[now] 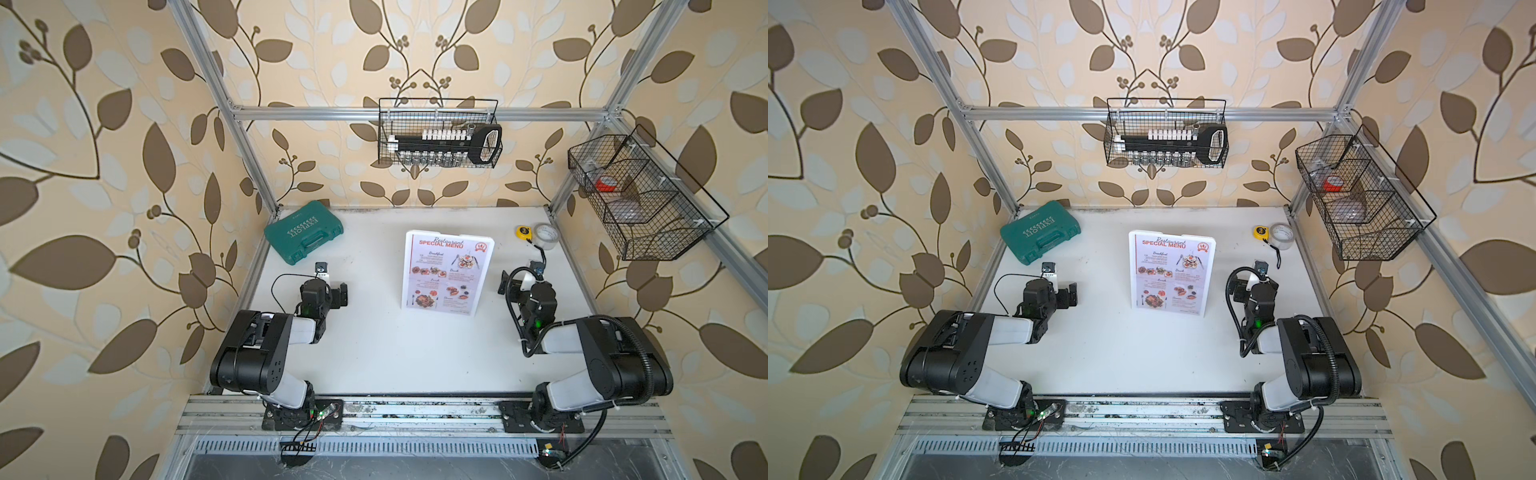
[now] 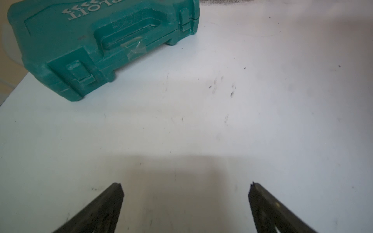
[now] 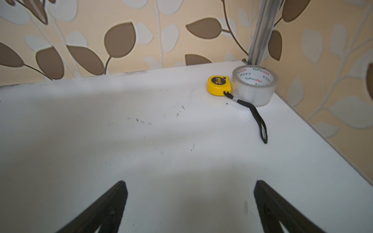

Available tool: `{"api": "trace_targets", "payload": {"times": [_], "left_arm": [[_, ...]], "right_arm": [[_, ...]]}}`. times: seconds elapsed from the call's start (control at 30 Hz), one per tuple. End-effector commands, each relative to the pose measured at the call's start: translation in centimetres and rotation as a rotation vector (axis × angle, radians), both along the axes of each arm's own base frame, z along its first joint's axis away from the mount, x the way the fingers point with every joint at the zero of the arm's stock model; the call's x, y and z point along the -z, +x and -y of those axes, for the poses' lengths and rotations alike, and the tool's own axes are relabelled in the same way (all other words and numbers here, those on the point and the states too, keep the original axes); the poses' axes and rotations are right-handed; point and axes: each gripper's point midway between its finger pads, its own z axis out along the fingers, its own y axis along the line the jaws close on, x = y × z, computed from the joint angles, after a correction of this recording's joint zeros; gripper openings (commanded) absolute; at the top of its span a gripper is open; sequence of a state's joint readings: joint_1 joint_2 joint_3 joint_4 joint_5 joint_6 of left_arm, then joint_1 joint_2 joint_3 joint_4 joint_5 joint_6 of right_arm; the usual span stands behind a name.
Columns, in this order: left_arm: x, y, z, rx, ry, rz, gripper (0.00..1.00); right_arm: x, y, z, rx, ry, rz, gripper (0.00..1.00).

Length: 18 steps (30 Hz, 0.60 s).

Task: Insert the menus into the narrow rack
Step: Reset both arms

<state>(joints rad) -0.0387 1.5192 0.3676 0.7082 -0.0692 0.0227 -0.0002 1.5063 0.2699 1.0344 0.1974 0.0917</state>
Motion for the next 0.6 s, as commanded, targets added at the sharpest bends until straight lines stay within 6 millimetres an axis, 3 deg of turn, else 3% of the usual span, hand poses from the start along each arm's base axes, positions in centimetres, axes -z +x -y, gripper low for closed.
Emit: {"api": "trace_targets", "payload": {"times": [0.0,0.57], "left_arm": [[-1.86,1.49,0.41,0.034,-0.045,0.057,0.99],[-1.88,1.44,0.13,0.025,-0.054,0.056,0.99]], "right_arm": [[-0.36,0.27,-0.59,-0.025,-0.016,0.007,0.99],[-0.09,0.47,-0.7,-0.031,-0.016,-0.006,0.99]]}}
